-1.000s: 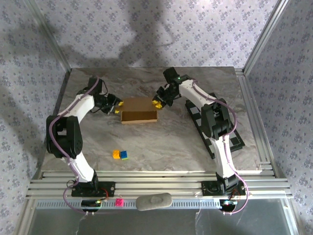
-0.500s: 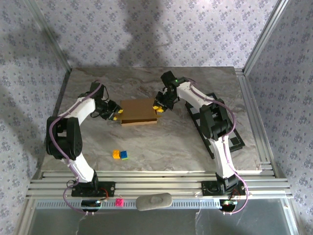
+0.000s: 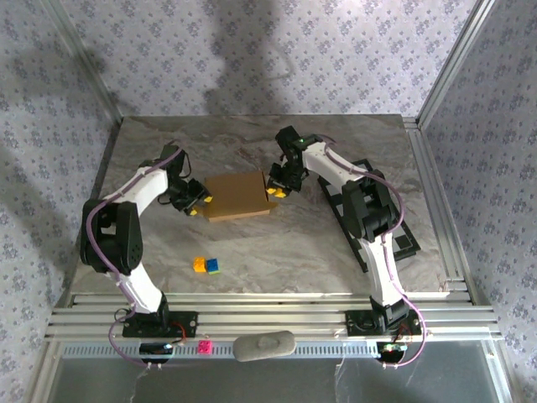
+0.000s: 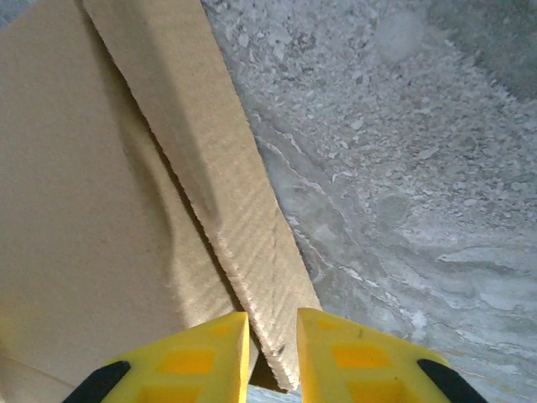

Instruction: Fold the paper box

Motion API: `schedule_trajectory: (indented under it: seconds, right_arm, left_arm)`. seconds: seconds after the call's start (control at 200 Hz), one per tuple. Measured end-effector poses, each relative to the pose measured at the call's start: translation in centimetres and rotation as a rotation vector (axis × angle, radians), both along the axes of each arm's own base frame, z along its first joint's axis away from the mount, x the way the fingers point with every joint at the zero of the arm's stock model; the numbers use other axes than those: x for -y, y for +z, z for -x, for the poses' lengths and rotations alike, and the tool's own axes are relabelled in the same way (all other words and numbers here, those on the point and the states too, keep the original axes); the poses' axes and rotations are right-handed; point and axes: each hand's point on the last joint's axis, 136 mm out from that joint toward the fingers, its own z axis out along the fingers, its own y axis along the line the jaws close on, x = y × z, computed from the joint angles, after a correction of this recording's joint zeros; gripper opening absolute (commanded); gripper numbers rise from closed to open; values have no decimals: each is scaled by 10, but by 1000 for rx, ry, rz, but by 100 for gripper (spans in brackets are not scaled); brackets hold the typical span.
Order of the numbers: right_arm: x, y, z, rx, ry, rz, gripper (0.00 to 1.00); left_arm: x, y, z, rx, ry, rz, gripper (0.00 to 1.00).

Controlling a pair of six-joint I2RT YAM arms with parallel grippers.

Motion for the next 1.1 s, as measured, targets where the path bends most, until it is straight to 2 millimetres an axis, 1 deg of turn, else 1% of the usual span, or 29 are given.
schedule_trajectory:
  seconds: [0.11, 0.305, 0.375, 0.47, 0.58, 0.725, 0.785, 0.89, 0.964, 1.009, 1.039, 1.099]
  right_arm:
    - [1, 6, 3, 27, 23, 9, 36]
    - [2, 35, 10, 105, 52, -30, 44]
    - [-1, 43, 11, 126, 63, -51, 47]
    - [-7, 46, 11, 144, 86, -72, 50]
    - [-15, 39, 17, 123, 109, -80, 52]
    - [-22, 13, 24, 76, 153, -68, 50]
    - [-22, 0, 26, 53, 164, -57, 46]
    - [-22, -18, 29, 20, 178, -42, 35]
    - [-25, -19, 30, 16, 184, -59, 30]
    - [-26, -18, 29, 17, 184, -65, 29]
    - [-26, -18, 29, 18, 186, -67, 29]
    - [-26, -18, 29, 18, 187, -68, 29]
  left_arm:
    - [-1, -1, 0, 7, -11, -15, 42]
    - [-3, -6, 2, 8, -22, -33, 38]
    - [-4, -10, 5, 1, -25, -42, 36]
    - [-3, -13, 6, 4, -32, -50, 34]
    - [-3, -14, 6, 8, -36, -53, 31]
    - [-3, -17, 5, 15, -37, -52, 28]
    - [-3, -17, 6, 16, -37, -51, 27]
    - [-2, -17, 5, 26, -37, -50, 27]
    - [-2, -18, 5, 29, -37, -49, 27]
    - [-2, -17, 5, 32, -37, -49, 26]
    - [-2, -17, 5, 32, -38, -49, 24]
    - [-2, -17, 5, 34, -41, -49, 16]
